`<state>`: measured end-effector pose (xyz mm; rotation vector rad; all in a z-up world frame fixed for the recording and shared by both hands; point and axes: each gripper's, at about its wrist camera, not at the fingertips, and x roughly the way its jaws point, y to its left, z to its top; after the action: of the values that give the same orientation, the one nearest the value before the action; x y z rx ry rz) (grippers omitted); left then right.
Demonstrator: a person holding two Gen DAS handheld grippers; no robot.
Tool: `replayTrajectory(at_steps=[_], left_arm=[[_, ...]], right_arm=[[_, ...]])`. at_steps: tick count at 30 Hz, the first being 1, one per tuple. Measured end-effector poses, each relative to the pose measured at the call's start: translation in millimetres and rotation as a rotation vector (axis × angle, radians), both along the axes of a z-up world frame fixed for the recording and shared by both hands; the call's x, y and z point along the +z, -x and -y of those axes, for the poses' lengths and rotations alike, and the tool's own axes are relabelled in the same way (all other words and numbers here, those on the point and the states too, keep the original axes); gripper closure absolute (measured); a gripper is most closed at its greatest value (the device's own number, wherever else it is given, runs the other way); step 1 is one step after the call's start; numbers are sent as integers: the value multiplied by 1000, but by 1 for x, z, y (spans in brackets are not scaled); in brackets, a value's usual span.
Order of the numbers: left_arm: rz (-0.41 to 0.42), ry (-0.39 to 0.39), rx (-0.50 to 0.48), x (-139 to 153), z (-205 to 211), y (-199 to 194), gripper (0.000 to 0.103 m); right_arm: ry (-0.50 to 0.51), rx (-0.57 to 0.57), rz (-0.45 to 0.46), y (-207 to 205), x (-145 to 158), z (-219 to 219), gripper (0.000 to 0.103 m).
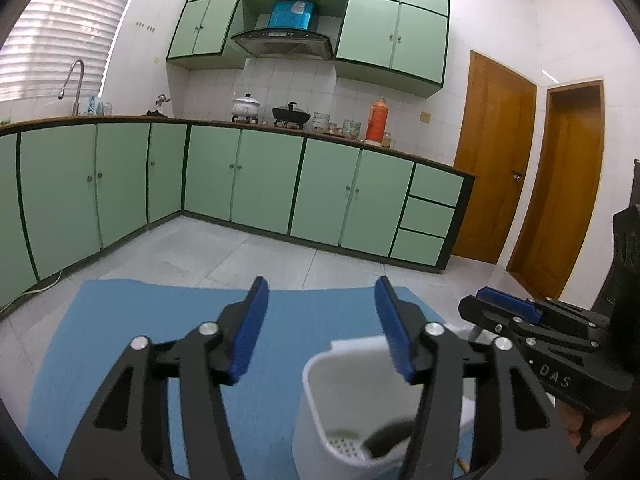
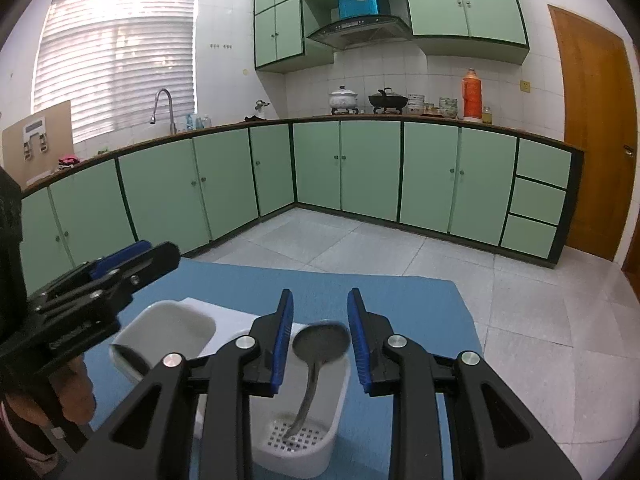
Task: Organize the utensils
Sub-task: 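Carry both spoons to the white holder and open both tools to drop them in, then grasp the remaining silver spoon with the right tool while the left tool grasps the ornate silver spoon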
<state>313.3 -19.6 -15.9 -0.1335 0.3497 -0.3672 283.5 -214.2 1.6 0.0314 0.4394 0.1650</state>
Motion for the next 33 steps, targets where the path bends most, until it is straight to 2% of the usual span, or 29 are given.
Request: replayTrajectory(at_steps=[2,4,6,8,11,14,24,30,33], left_arm=[[-9,-5,3,1,-3,7,38],[-17,-15,7,3,-7,17,28],[-21,-11,8,5,-11,26,15],[-31,0,13,7,-17,38,13],[-64,7,29,6,-26,56,8],[-110,12,39,0,-33,71,7],[-330,-26,110,-39,-49,106,7],[-411,-60,156,-60,-57,114,7],[-427,-83,162,-64,-58,118,7]], right_arm=[[-10,-5,4,5,2,3,61],[-14,-17,18,13,7,5,53],[-9,-27,32,22,10,8,47],[-5,-46,50,37,13,12,32],[-6,-79,63,58,13,19,20],[-8,-105,54,76,9,25,15],[-22,-175,-77,115,-30,50,13],[31,-168,-164,126,-58,48,13],[46,-150,-206,128,-70,46,14]])
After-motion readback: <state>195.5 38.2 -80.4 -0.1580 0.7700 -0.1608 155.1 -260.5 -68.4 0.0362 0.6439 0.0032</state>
